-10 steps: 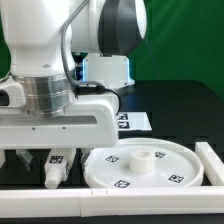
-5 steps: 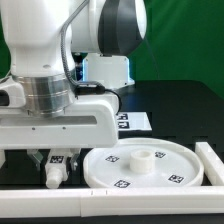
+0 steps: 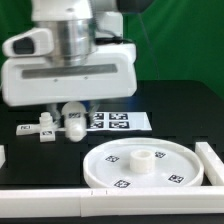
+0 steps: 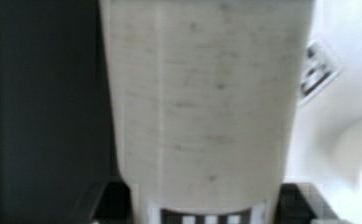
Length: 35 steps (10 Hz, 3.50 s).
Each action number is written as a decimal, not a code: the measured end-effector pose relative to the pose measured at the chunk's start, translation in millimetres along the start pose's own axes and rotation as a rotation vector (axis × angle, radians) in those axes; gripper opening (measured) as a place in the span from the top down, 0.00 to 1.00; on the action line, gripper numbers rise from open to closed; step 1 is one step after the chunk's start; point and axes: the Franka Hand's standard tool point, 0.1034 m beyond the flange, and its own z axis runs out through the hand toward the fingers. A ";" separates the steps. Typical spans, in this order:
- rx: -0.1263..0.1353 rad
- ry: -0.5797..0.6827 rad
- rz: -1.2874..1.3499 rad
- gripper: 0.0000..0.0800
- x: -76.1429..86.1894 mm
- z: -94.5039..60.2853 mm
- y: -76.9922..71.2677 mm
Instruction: Assemble round table
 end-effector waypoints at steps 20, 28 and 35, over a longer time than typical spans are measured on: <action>-0.011 -0.012 -1.083 0.61 -104.2 26.7 -99.7; -0.072 0.026 -1.760 0.61 -120.9 50.6 -116.1; -0.076 0.024 -2.306 0.61 -135.2 59.2 -137.9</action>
Offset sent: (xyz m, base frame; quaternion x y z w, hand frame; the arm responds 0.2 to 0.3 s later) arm 0.0000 0.0000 0.0000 0.0000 0.0000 -0.1296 0.9916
